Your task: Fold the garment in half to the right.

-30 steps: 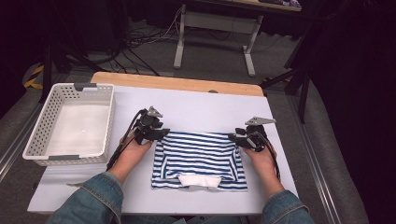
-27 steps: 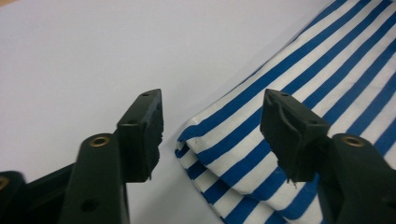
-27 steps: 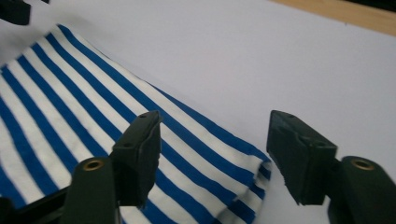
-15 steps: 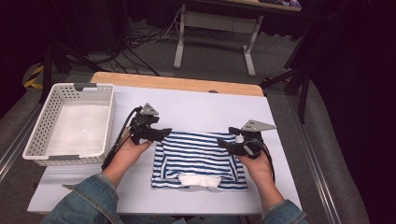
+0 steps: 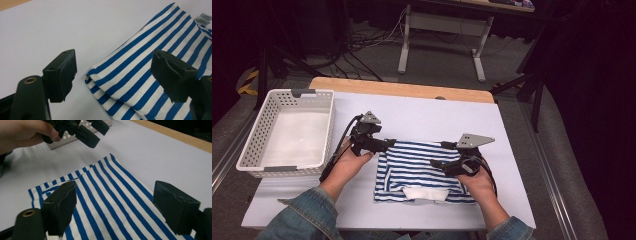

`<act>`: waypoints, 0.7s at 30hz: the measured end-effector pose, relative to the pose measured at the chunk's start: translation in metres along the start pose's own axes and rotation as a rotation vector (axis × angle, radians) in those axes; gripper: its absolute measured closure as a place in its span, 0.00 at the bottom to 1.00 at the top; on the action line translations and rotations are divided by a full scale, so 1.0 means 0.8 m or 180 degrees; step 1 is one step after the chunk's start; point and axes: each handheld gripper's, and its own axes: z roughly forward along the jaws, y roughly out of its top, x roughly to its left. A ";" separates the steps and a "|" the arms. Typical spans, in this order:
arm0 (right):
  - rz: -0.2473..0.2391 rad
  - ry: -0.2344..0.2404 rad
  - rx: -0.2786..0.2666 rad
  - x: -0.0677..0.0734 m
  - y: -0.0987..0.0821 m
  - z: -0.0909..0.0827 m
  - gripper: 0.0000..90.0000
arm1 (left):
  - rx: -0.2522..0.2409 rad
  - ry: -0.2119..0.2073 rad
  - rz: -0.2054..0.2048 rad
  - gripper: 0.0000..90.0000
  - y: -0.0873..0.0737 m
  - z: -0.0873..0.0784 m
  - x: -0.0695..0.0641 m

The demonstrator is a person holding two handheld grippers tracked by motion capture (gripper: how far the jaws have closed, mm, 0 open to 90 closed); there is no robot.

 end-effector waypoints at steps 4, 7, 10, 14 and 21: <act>-0.0047 0.0096 0.0017 0.010 0.001 0.008 0.19 | 0.0016 -0.0006 0.0006 0.25 -0.002 -0.002 0.002; -0.0077 0.0166 0.0022 0.017 0.003 0.012 0.19 | 0.0009 -0.0008 -0.0013 0.25 -0.003 -0.003 0.003; -0.0155 0.0273 0.0059 0.033 0.006 0.021 0.22 | 0.0031 0.0008 -0.0033 0.25 -0.006 -0.004 0.007; -0.0243 0.0408 0.0101 0.051 0.010 0.032 0.26 | 0.0046 0.0014 -0.0076 0.25 -0.011 -0.005 0.012; -0.0362 0.0607 0.0233 0.078 0.014 0.052 0.32 | 0.0127 0.0100 -0.0107 0.25 -0.026 -0.011 0.027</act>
